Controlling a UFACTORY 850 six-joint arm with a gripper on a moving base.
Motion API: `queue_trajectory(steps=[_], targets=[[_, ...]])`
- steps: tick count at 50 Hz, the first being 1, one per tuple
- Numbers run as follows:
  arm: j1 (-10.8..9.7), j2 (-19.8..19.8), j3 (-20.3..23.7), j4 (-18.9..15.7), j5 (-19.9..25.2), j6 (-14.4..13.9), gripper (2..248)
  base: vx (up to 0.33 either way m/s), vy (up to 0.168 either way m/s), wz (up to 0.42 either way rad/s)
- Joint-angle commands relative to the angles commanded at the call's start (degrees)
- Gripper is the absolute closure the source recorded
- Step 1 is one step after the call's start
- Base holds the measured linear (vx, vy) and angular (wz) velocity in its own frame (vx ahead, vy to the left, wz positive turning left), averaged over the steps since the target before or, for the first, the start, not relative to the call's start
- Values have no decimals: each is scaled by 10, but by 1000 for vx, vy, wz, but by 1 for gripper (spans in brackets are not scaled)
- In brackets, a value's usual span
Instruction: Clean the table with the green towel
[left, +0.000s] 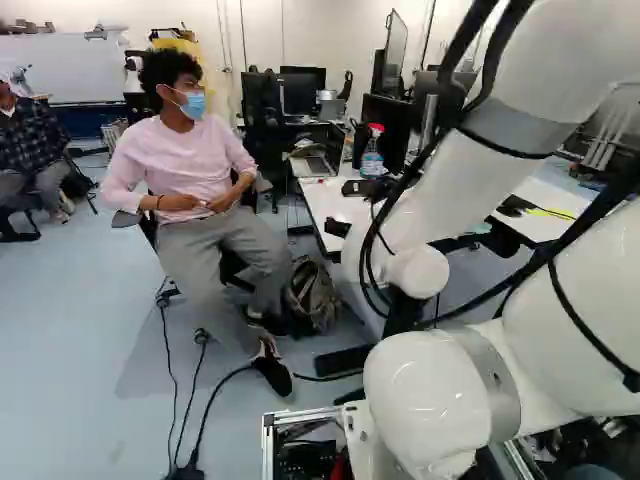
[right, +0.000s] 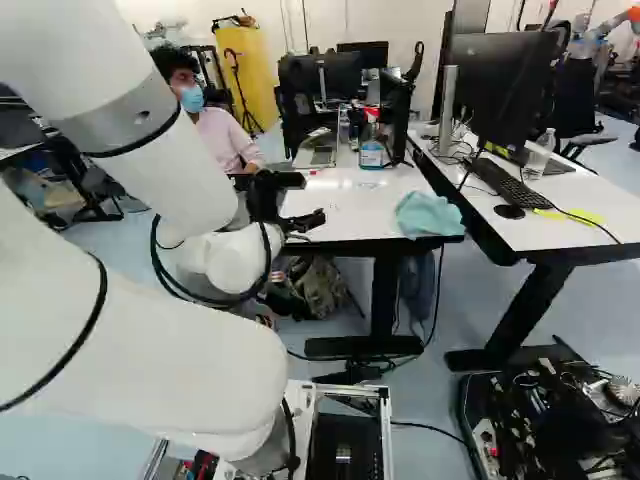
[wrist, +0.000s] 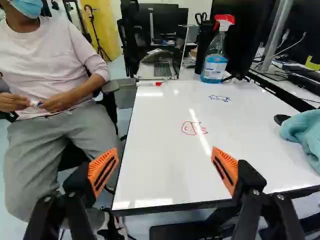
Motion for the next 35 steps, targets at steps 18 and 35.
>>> queue_trajectory(steps=[18,35], targets=[[-30,-23,-19,0,0,0,3,0,0,0],[-61,-45,-39,0,0,0,3,0,0,0]])
